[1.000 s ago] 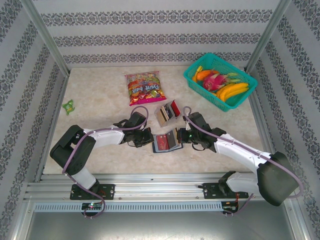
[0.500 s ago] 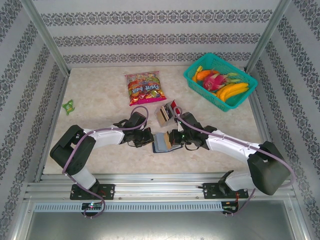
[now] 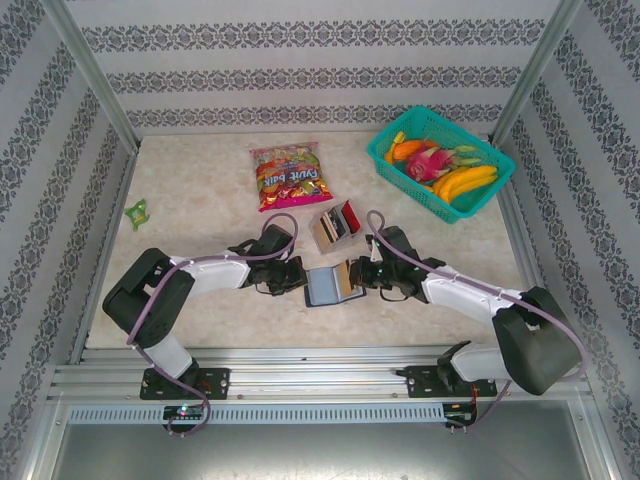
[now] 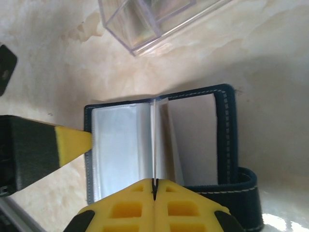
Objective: Put the credit cards into the card holder
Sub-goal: Flip over the card slot in the card holder, then insert the credit card into the card slot.
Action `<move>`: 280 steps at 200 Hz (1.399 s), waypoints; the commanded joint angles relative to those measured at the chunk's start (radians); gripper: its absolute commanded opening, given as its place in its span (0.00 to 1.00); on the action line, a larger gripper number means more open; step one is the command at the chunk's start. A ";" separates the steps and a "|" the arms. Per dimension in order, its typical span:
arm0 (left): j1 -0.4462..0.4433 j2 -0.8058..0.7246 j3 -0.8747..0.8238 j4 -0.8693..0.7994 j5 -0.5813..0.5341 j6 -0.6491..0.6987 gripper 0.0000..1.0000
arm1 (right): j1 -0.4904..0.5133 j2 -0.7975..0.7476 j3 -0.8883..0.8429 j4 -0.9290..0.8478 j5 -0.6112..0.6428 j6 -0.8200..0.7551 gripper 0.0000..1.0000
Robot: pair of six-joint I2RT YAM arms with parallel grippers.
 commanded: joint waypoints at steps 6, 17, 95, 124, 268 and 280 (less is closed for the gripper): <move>-0.015 0.021 0.010 -0.037 -0.010 0.028 0.03 | -0.001 0.035 -0.029 0.138 -0.084 0.045 0.00; -0.015 0.023 0.010 -0.040 -0.013 0.029 0.03 | -0.001 0.050 -0.041 0.168 -0.092 0.053 0.00; -0.015 0.035 0.022 -0.048 -0.011 0.030 0.03 | 0.011 0.152 -0.069 0.214 -0.090 0.040 0.00; -0.015 0.035 0.019 -0.048 -0.011 0.032 0.02 | 0.018 0.173 -0.075 0.218 -0.096 0.035 0.00; -0.015 0.038 0.014 -0.039 -0.015 0.024 0.02 | 0.002 0.107 -0.082 0.126 -0.152 0.065 0.00; -0.015 0.039 0.016 -0.037 -0.016 0.024 0.02 | 0.002 0.129 -0.075 0.147 -0.171 0.069 0.00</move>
